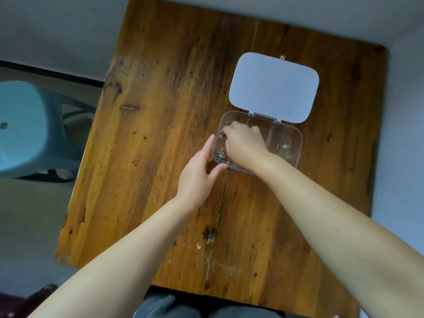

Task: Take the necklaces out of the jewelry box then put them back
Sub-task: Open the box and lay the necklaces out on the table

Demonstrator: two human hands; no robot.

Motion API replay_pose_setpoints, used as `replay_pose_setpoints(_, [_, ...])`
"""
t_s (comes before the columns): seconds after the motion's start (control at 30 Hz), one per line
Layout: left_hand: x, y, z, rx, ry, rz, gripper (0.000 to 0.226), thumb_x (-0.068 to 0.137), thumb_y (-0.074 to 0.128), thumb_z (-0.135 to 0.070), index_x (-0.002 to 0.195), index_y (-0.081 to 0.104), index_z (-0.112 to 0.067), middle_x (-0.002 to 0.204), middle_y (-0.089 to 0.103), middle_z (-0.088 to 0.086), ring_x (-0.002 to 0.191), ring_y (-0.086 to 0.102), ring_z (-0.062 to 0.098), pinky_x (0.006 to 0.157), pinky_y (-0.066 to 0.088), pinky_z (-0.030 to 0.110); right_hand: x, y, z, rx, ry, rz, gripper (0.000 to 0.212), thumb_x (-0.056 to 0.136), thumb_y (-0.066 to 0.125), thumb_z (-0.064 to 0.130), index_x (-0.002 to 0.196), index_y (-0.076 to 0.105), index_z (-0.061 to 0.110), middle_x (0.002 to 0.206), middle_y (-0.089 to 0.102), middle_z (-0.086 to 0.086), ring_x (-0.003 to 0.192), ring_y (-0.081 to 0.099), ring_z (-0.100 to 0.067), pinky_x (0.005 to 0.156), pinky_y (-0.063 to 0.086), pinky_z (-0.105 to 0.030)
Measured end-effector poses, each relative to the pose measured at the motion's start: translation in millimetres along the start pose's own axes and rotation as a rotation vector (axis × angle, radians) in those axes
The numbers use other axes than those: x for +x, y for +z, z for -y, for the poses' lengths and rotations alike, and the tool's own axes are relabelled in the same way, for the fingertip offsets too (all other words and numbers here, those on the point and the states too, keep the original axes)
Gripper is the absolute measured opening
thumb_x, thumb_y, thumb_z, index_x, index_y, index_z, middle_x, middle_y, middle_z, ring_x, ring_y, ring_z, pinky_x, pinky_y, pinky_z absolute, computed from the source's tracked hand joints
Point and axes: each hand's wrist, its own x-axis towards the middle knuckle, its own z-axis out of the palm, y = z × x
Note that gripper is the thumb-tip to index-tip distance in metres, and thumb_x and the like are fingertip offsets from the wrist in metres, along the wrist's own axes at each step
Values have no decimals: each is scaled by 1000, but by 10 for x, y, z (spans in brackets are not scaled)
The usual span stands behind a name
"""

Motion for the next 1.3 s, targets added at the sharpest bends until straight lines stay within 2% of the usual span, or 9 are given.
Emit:
replay_pose_setpoints(0.27, [-37,56,-80,-10,-30,-21,74,88,62,-33,148,19,-27,139,52,-4,119,53,12,94,51,36,25,32,-17,6,51,52,39,94,41,34,125,47,12,129,52,-12,119,46,-29,95,36,-47])
replay_pose_setpoints(0.53, [-31,62,-58,14,-33,-15,69,88,61,-38,146,26,-25,137,54,-3,118,54,13,94,49,35,8,162,28,4,79,-89,32,95,46,28,123,50,13,126,55,-10,118,48,-28,93,37,-44])
replay_pose_setpoints(0.8, [-20,54,-78,-7,-48,7,66,88,62,-36,144,28,-29,135,55,-4,118,53,12,93,47,33,-66,81,-62,215,11,-181,22,95,46,31,106,60,18,106,65,-3,101,57,-25,91,36,-45])
replay_pose_setpoints(0.9, [5,-24,-148,3,-58,16,71,89,62,-31,147,22,-24,148,41,-1,133,40,15,106,39,36,-196,-71,-65,475,15,-219,20,94,49,29,102,65,18,100,66,-1,95,59,-21,88,44,-43])
replay_pose_setpoints(0.97, [64,-167,-280,-46,-9,-14,69,91,60,-25,147,20,-22,155,28,-1,142,25,14,112,26,32,-333,-269,-40,775,35,-212,17,93,53,24,99,67,18,95,66,1,90,60,-15,82,48,-32])
replay_pose_setpoints(1.03, [140,-355,-449,-140,56,41,55,93,56,-21,143,33,-21,155,27,0,144,18,13,113,19,31,-484,-498,7,1014,27,-184,15,94,54,21,99,67,18,93,68,1,88,64,-11,78,52,-25])
replay_pose_setpoints(1.13, [210,-598,-669,-272,85,212,24,95,53,-26,107,67,-11,137,55,2,131,44,13,109,35,35,-695,-795,84,1252,7,-176,12,95,52,16,98,64,14,86,66,1,78,67,-6,66,53,-17])
replay_pose_setpoints(1.23, [196,-826,-681,-365,55,297,36,96,49,-35,89,72,-8,90,72,2,85,61,6,84,48,29,-834,-909,119,1379,109,-251,11,95,51,14,90,61,19,77,62,1,67,59,-7,60,50,-19])
replay_pose_setpoints(1.3, [197,-990,-511,-446,36,309,40,96,48,-36,72,67,-9,69,68,-3,74,58,8,83,47,36,-899,-836,166,1468,227,-264,13,95,51,11,86,59,17,74,63,0,64,58,-9,56,49,-20])
